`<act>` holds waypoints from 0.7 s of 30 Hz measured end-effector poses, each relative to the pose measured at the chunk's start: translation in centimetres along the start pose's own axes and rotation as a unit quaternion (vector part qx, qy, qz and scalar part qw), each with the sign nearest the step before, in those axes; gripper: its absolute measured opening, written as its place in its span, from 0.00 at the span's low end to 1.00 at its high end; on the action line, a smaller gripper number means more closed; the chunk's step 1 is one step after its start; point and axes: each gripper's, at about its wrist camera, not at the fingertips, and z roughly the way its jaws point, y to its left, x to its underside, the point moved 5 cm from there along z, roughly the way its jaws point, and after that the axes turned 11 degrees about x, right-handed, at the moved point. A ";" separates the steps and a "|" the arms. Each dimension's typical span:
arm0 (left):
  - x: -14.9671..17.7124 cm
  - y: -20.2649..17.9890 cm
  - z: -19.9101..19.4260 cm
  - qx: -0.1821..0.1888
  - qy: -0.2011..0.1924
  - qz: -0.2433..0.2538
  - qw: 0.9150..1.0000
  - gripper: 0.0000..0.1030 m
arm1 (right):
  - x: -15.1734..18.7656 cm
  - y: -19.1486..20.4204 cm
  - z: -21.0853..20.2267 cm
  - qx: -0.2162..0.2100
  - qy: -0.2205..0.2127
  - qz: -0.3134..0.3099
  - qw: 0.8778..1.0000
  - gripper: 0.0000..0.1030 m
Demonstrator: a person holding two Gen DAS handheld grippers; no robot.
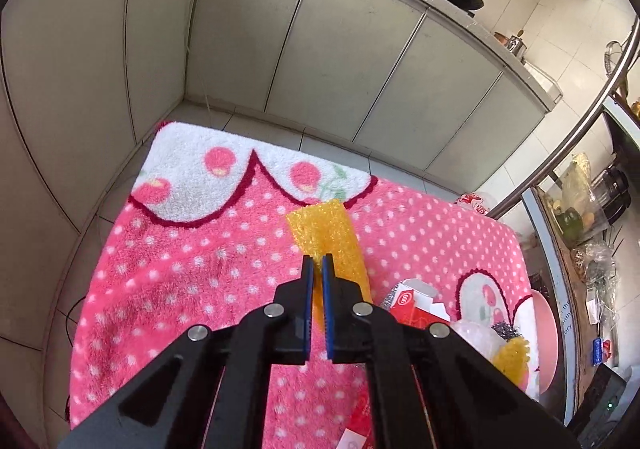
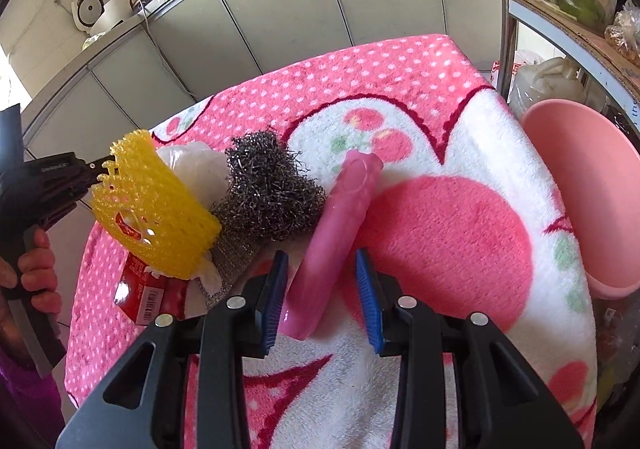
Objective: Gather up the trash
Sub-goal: 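Grasp the yellow foam fruit net with the left gripper and lift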
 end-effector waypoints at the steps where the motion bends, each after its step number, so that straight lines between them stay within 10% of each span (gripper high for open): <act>1: 0.0 -0.4 -0.7 0.004 -0.009 0.005 1.000 0.04 | 0.1 -0.1 0.0 0.000 0.000 -0.001 1.000 0.34; 21: 4.9 -5.6 -10.4 0.074 -0.067 0.086 0.991 0.04 | 3.6 -4.6 -6.7 0.028 -0.014 -0.001 0.999 0.21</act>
